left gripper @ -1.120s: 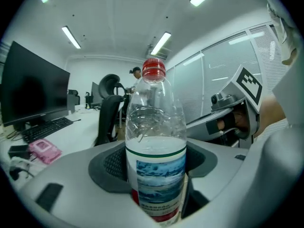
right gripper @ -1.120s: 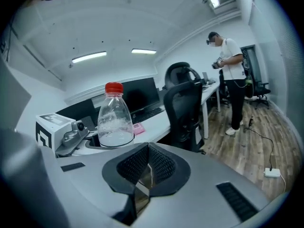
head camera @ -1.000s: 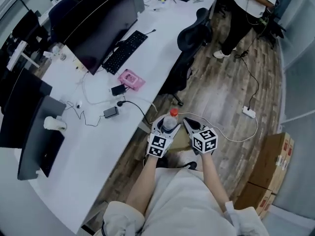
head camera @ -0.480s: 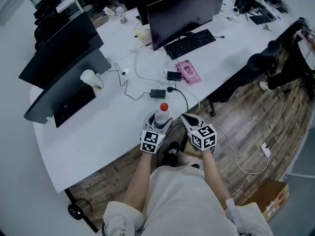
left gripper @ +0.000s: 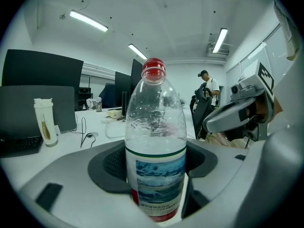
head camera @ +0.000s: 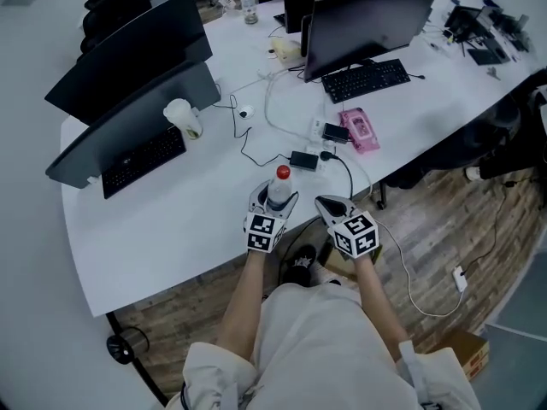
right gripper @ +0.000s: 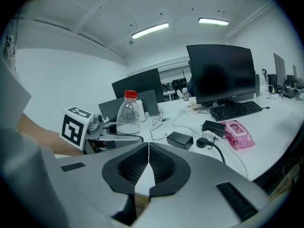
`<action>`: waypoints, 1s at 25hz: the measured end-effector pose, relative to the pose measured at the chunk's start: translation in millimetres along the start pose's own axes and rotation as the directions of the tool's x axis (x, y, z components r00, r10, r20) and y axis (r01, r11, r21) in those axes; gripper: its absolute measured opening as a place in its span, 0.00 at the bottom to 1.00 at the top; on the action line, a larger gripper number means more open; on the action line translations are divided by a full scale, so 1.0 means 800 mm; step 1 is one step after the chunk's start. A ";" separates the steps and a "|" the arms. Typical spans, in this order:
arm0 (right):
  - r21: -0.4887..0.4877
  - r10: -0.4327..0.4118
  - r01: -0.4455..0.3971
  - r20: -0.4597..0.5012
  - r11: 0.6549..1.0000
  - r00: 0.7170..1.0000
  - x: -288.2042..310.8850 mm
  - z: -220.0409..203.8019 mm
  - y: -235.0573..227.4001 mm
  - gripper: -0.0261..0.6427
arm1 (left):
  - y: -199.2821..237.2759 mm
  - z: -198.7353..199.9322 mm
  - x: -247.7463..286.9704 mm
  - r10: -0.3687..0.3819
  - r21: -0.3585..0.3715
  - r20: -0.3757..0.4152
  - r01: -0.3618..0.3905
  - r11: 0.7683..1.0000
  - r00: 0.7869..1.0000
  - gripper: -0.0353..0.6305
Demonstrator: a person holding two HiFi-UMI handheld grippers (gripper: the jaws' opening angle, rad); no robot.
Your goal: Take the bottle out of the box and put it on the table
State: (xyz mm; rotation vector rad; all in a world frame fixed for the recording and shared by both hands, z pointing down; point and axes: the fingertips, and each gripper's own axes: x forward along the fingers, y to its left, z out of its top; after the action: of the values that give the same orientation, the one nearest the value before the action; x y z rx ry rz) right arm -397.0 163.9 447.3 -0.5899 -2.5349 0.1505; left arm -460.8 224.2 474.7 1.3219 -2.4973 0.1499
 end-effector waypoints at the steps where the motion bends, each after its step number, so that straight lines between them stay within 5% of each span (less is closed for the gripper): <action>1: -0.004 -0.001 0.001 -0.006 1.000 1.000 0.002 0.000 -0.002 0.10 | 0.003 0.002 0.005 0.002 -0.006 0.012 -0.002 1.000 1.000 0.52; 18: -0.041 0.031 -0.035 -0.103 0.999 0.994 0.001 -0.042 -0.013 0.10 | 0.014 -0.034 0.006 0.067 -0.031 0.088 -0.064 0.997 0.994 0.53; 25: -0.032 0.049 -0.052 -0.097 0.998 0.994 -0.020 -0.051 -0.010 0.10 | 0.009 -0.047 -0.011 0.101 0.007 0.048 -0.102 0.995 0.994 0.53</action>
State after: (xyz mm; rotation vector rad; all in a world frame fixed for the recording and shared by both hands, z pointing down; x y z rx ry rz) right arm -366.9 149.1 476.5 -0.6594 -2.4353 0.0939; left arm -453.3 244.1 508.1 1.2161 -2.6082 0.1544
